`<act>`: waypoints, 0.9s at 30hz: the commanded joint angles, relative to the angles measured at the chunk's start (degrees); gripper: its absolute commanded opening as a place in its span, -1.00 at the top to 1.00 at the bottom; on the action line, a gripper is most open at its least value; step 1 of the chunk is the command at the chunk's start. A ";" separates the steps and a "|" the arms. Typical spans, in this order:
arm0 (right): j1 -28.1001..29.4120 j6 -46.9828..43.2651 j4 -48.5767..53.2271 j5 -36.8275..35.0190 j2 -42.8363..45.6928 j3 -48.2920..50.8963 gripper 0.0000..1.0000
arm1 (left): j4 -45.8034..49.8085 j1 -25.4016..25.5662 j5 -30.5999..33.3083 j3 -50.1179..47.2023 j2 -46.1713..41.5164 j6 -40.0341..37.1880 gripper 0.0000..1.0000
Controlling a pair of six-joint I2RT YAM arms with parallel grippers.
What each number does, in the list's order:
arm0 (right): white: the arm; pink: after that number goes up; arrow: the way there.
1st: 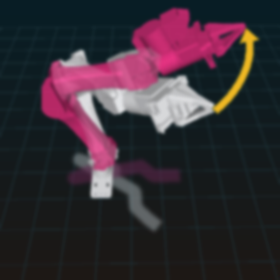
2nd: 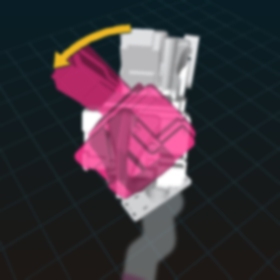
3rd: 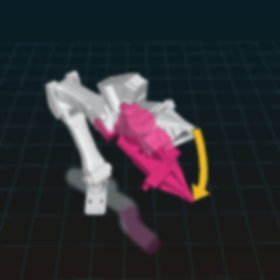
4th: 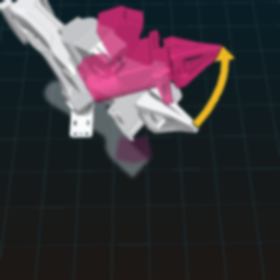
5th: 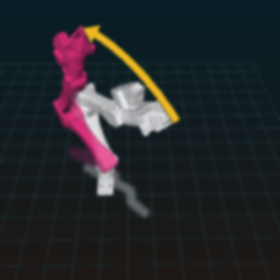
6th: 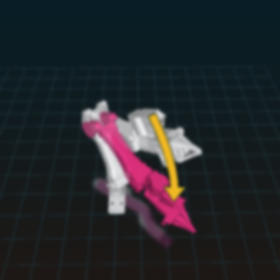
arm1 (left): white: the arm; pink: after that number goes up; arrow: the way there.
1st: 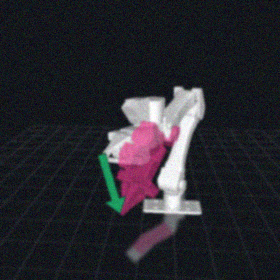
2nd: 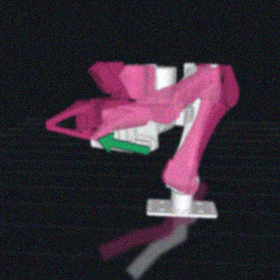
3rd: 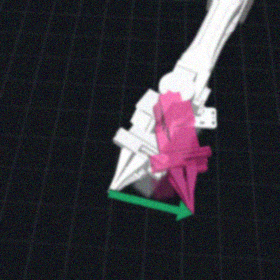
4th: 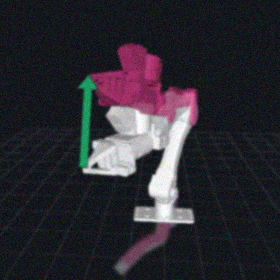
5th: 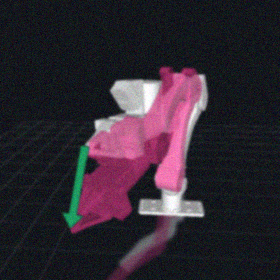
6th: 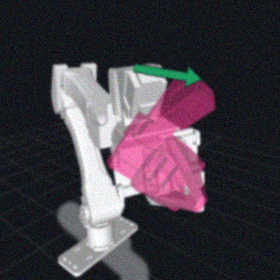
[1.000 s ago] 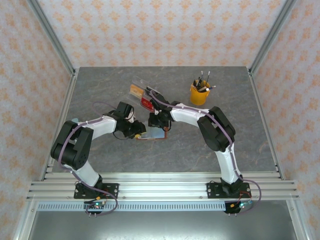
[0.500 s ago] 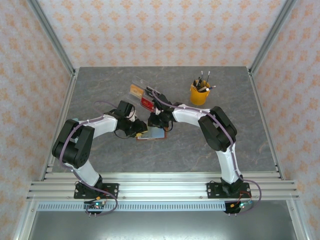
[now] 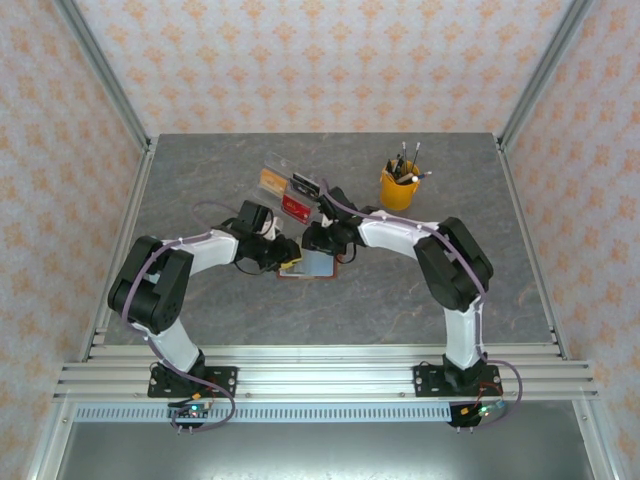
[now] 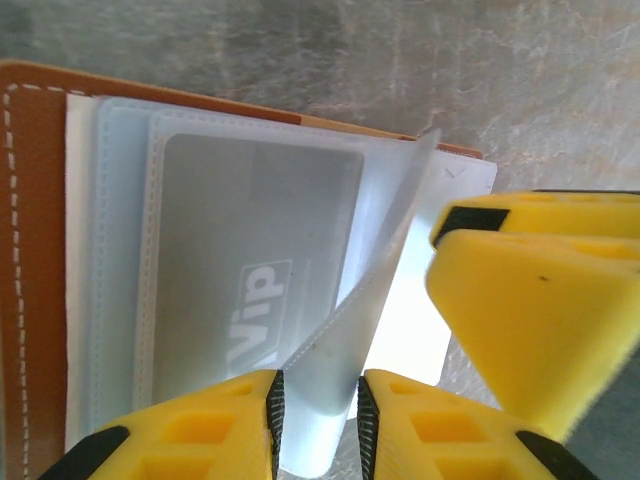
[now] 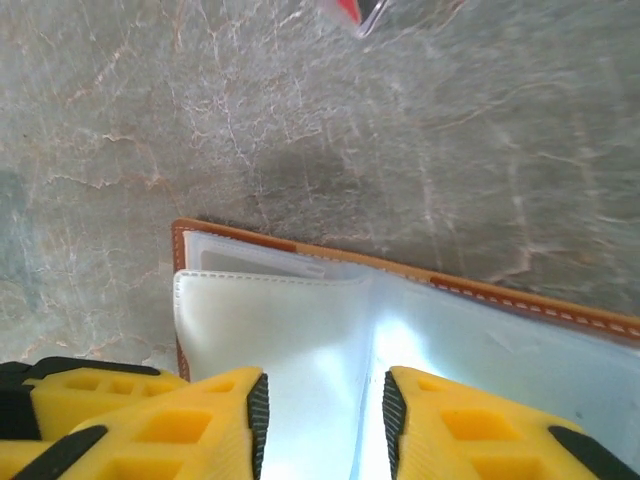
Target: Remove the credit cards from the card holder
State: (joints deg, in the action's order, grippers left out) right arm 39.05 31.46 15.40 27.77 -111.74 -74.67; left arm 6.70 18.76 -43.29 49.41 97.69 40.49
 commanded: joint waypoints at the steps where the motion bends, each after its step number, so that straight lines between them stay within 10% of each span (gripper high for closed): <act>1: 0.16 1.23 -1.50 -4.67 6.27 1.67 0.19 | -4.33 1.09 -1.87 -0.14 1.34 2.42 0.40; 27: -0.82 2.88 -3.06 -27.75 20.65 12.05 0.11 | -13.25 9.34 -2.98 8.66 7.49 7.54 0.35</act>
State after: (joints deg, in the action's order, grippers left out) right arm 38.41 33.26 13.13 5.54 -94.06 -64.12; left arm -2.76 27.42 -44.84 56.34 104.29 46.83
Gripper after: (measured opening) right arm 0.447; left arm 0.324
